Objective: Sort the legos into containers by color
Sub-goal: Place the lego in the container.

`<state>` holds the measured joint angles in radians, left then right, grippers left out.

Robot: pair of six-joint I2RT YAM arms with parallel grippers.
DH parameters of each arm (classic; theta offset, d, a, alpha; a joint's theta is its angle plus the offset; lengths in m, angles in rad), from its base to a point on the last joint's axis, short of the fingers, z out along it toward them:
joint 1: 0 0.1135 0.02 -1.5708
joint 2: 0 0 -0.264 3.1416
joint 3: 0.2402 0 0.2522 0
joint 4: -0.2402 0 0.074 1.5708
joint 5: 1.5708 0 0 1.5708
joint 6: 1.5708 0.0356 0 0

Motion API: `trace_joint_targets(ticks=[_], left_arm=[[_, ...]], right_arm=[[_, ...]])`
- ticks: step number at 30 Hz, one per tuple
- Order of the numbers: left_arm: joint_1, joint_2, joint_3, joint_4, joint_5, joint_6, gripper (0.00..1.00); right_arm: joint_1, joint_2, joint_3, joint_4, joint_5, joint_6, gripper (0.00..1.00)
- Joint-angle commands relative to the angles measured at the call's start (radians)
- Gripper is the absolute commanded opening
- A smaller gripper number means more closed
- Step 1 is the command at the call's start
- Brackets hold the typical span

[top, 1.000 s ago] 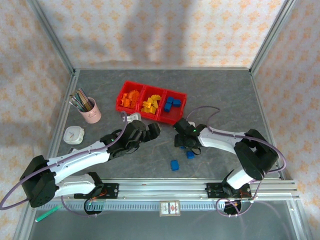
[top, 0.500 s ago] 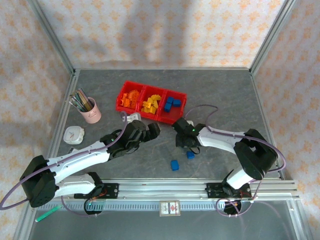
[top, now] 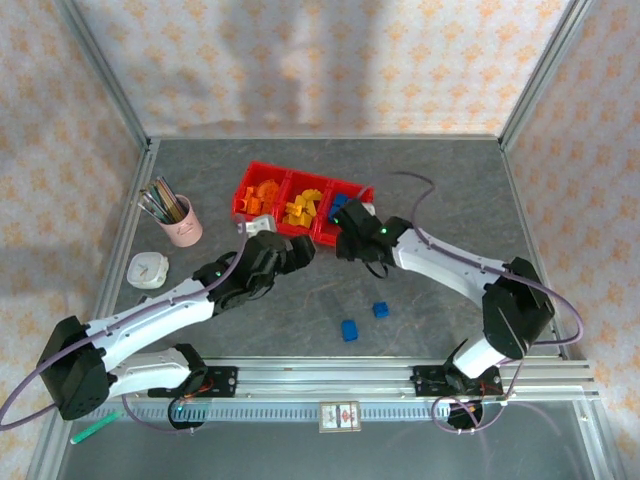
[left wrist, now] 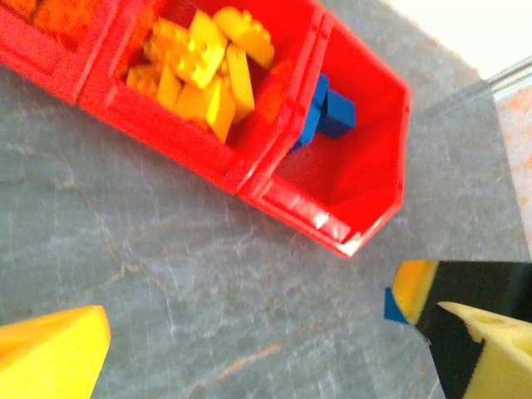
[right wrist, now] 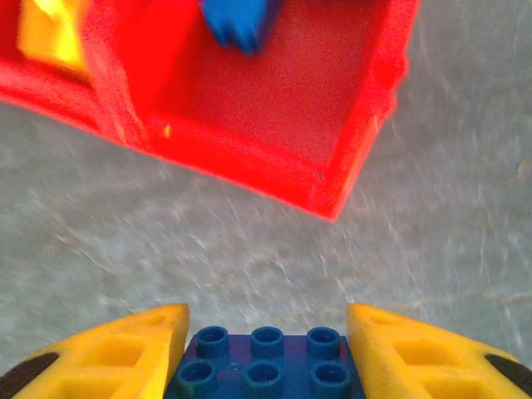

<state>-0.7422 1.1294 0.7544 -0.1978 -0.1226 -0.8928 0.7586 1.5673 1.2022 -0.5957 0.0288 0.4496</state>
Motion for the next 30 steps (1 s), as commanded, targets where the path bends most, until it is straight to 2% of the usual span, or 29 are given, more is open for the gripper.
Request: trace_joint_targets(ticks=[1, 10, 16, 20, 30], left_arm=[[0.053, -0.02, 0.044, -0.014, -0.008, 0.068, 0.99], [0.138, 0.016, 0.085, 0.014, 0.044, 0.121, 0.99], [0.154, 0.046, 0.095, 0.027, 0.055, 0.134, 0.99], [0.158, 0.055, 0.095, 0.033, 0.063, 0.134, 0.99], [0.162, 0.062, 0.105, 0.031, 0.066, 0.136, 0.99]], right_arm=[[-0.034, 0.086, 0.11, -0.066, 0.106, -0.054, 0.44], [-0.14, 0.336, 0.39, -0.087, 0.143, -0.119, 0.45], [-0.16, 0.453, 0.479, -0.073, 0.149, -0.141, 0.46], [-0.167, 0.494, 0.492, -0.071, 0.159, -0.14, 0.47], [-0.173, 0.506, 0.517, -0.064, 0.161, -0.149, 0.58]])
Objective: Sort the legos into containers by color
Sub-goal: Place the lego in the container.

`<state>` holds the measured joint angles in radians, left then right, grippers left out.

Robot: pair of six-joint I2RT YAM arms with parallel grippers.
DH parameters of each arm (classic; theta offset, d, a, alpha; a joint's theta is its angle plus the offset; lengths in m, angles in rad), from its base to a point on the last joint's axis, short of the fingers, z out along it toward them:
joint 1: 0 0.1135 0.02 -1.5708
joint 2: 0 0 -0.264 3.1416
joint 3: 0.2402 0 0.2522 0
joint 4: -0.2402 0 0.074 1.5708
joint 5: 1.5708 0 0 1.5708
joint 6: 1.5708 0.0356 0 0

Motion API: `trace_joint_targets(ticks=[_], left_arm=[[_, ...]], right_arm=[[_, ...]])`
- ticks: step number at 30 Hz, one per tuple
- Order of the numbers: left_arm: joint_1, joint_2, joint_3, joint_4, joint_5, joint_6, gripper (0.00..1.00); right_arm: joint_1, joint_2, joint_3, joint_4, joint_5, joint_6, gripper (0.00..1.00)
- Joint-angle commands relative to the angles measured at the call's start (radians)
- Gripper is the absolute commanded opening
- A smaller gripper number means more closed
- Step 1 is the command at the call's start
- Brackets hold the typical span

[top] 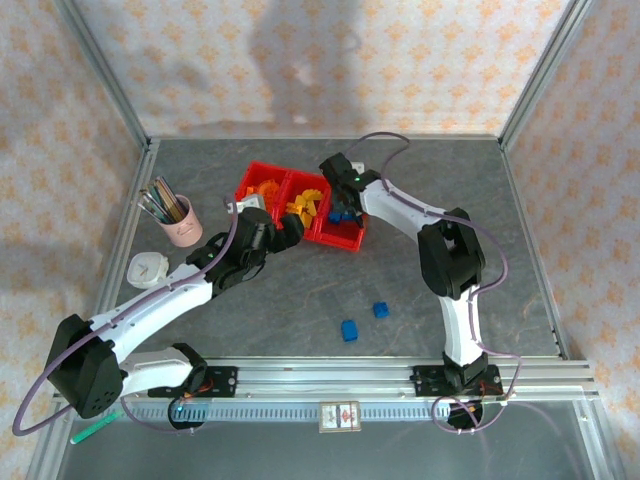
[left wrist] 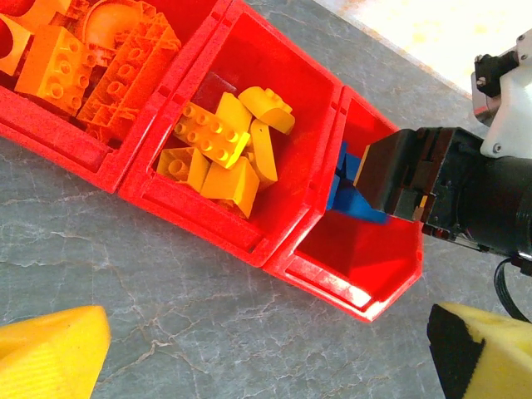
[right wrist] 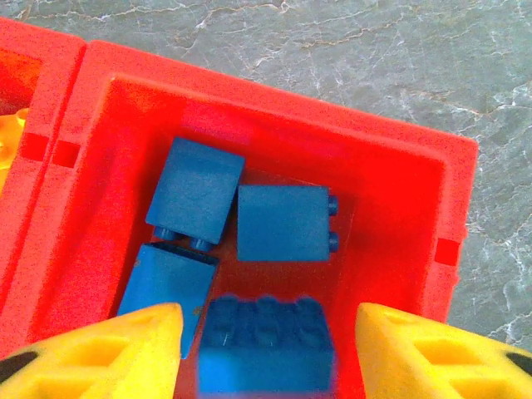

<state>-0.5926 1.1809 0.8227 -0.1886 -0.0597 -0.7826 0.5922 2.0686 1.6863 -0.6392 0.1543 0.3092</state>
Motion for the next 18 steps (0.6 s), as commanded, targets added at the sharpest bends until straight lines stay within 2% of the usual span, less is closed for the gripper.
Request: trace_joint_targets(ticks=[1, 9, 18], left_arm=[[0.013, 0.009, 0.039, 0.02, 0.003, 0.026, 0.99], [0.013, -0.005, 0.055, -0.009, 0.01, 0.02, 0.99], [0.006, -0.056, 0.007, -0.044, 0.066, -0.015, 0.99]], right_arm=[[-0.006, -0.001, 0.034, -0.022, 0.035, -0.011, 0.59], [-0.002, -0.081, 0.041, -0.033, -0.024, -0.013, 0.61], [0.032, -0.284, -0.132, -0.029, -0.082, 0.001, 0.66]])
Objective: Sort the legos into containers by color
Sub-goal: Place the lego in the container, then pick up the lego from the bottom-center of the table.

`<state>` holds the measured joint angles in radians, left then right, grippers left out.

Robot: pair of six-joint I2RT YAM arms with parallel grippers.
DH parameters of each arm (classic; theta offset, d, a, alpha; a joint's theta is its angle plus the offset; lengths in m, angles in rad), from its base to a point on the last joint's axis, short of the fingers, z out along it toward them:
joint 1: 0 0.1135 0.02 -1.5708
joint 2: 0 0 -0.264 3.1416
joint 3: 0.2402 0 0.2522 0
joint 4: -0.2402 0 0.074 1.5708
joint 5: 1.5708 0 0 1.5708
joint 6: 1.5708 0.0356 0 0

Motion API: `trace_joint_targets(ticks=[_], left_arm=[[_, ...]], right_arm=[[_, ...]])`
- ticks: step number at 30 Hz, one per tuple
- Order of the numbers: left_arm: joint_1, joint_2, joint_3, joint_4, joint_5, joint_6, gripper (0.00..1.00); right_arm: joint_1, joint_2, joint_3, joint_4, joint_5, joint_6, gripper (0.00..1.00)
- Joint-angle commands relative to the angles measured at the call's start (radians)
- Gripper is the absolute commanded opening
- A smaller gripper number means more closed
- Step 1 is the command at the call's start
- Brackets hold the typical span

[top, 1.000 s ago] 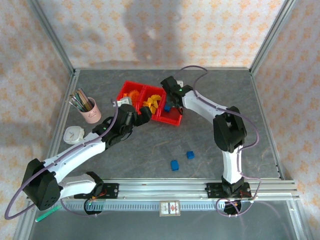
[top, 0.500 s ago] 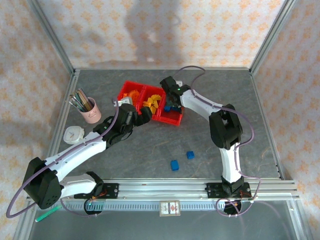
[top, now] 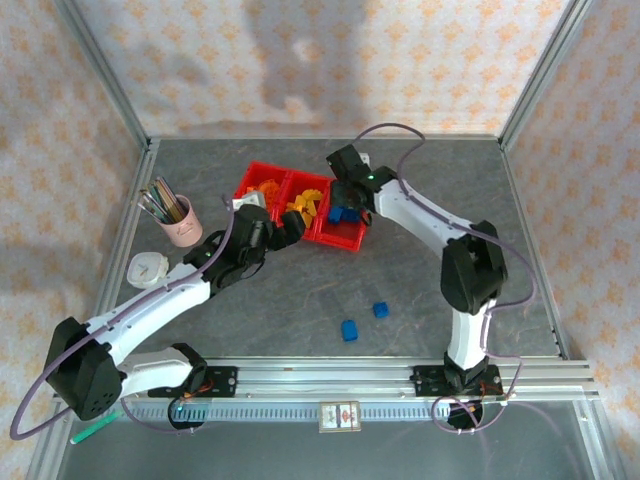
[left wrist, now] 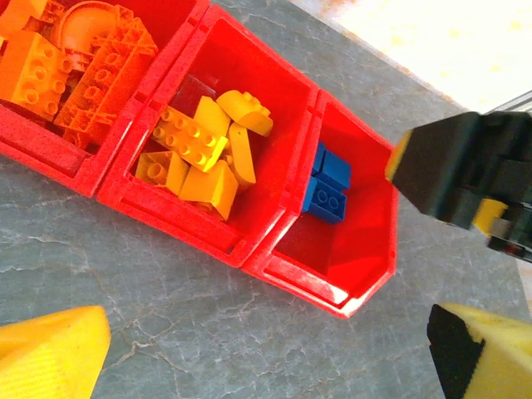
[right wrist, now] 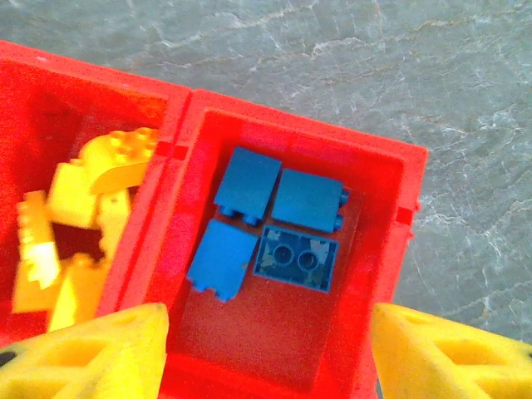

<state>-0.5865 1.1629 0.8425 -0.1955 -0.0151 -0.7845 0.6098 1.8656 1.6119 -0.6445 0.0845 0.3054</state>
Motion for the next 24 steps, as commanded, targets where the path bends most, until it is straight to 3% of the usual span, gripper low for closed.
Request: trace_joint_targets(ticks=[1, 9, 17, 24], left_arm=[[-0.005, -0.045, -0.02, -0.038, 0.024, -0.016, 0.99], [-0.083, -0.082, -0.066, -0.04, 0.011, -0.062, 0.99], [-0.185, -0.072, -0.114, -0.01, -0.018, -0.124, 0.99], [-0.243, -0.08, -0.153, 0.012, -0.049, -0.177, 0.99]], right_arm=[[0.017, -0.107, -0.088, -0.023, -0.015, 0.011, 0.66], [0.068, -0.339, -0.4, -0.015, -0.036, 0.094, 0.7], [0.127, -0.473, -0.635, -0.024, -0.029, 0.2, 0.71], [0.179, -0.568, -0.84, 0.049, -0.109, 0.285, 0.74]])
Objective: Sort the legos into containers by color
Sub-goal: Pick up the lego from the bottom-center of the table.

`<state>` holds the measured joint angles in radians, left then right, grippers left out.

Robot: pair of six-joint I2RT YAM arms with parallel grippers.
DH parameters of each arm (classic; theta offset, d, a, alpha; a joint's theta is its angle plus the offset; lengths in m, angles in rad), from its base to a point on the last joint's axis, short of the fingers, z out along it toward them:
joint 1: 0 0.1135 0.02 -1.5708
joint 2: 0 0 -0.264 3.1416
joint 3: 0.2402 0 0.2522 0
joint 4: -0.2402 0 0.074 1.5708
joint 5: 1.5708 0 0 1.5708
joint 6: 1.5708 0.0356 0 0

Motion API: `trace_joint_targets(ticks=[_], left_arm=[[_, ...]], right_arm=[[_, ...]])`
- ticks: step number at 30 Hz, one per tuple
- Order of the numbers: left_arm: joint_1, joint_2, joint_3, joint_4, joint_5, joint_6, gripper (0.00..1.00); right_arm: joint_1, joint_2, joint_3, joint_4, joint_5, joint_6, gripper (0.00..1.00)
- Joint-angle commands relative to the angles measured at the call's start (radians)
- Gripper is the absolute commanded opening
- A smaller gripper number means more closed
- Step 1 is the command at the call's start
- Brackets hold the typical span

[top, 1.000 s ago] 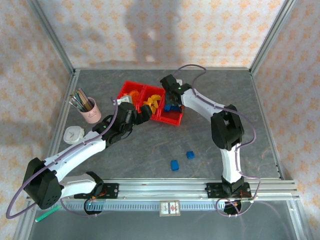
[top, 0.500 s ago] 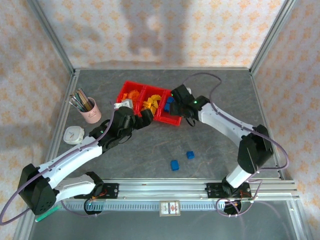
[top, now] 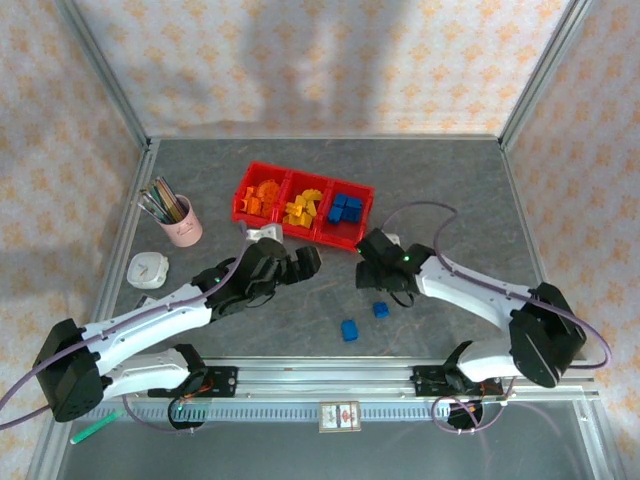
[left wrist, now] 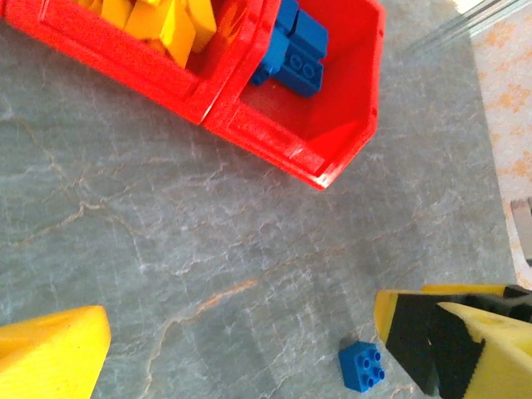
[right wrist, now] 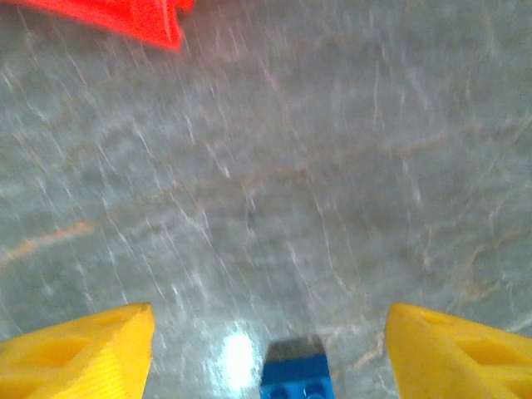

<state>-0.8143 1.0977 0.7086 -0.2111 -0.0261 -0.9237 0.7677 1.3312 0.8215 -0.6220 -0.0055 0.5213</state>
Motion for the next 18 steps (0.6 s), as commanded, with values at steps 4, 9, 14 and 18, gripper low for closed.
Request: trace_joint_targets(ticks=[4, 9, 14, 18], left_arm=[[-0.026, -0.009, -0.026, 0.023, -0.041, -0.051, 0.99], [-0.03, -0.009, -0.029, 0.026, -0.05, -0.059, 0.99], [-0.031, 0.008, -0.014, 0.027, -0.051, -0.052, 0.99], [-0.031, 0.016, 0.006, 0.005, -0.07, -0.039, 0.99]], right_arm=[[0.049, -0.067, -0.121, 0.042, -0.038, 0.114, 0.74], [0.077, -0.082, -0.186, 0.048, -0.02, 0.165, 0.73], [0.078, -0.067, -0.201, 0.068, -0.019, 0.158, 0.68], [0.078, -0.042, -0.194, 0.076, -0.011, 0.137, 0.63]])
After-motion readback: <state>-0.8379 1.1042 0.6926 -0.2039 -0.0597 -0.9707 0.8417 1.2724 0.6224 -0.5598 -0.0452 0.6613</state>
